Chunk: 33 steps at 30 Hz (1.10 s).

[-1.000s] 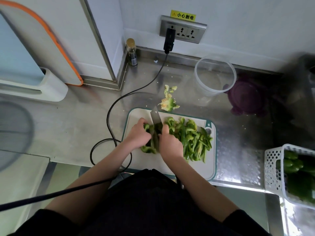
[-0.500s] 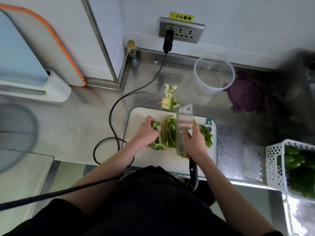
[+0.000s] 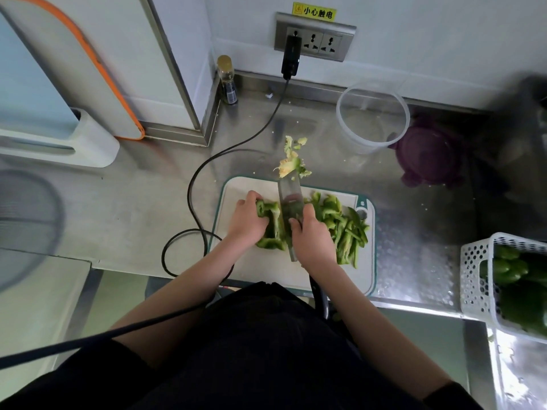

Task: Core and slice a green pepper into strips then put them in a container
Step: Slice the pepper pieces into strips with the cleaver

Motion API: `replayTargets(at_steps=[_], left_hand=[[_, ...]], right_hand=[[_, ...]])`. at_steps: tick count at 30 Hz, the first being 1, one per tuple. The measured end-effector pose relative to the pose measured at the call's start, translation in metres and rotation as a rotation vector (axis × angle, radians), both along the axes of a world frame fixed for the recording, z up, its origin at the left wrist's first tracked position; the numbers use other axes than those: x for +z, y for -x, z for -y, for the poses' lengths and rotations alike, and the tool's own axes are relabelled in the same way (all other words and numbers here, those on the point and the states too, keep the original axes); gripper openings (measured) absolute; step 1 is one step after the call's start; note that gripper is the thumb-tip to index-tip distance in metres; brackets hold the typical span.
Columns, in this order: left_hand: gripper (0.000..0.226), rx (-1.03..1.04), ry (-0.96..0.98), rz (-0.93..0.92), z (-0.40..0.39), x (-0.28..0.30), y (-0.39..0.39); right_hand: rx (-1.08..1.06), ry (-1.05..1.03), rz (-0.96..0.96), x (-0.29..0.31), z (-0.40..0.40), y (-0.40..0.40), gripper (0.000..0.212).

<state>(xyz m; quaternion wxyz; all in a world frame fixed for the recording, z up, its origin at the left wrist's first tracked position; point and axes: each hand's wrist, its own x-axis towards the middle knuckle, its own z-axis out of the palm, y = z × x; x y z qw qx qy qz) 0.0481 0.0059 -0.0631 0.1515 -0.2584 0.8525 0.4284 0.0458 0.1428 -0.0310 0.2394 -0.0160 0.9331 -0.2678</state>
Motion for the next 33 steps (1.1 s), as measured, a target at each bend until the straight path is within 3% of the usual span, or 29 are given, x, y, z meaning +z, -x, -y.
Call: replayTargets(at_steps=[24,29,33], left_hand=[[0.039,-0.074,0.147,0.084,-0.007,-0.005,0.001],[0.038,-0.089,0.162,0.092,-0.007,-0.006,0.002],[0.035,-0.086,0.156,0.102,-0.006,-0.006,0.002]], right_hand=[[0.145,-0.291,-0.015,-0.026,0.025,-0.011,0.044],[0.143,-0.288,-0.019,-0.030,0.032,-0.011,0.039],[0.163,-0.305,-0.014,-0.025,0.033,-0.011,0.047]])
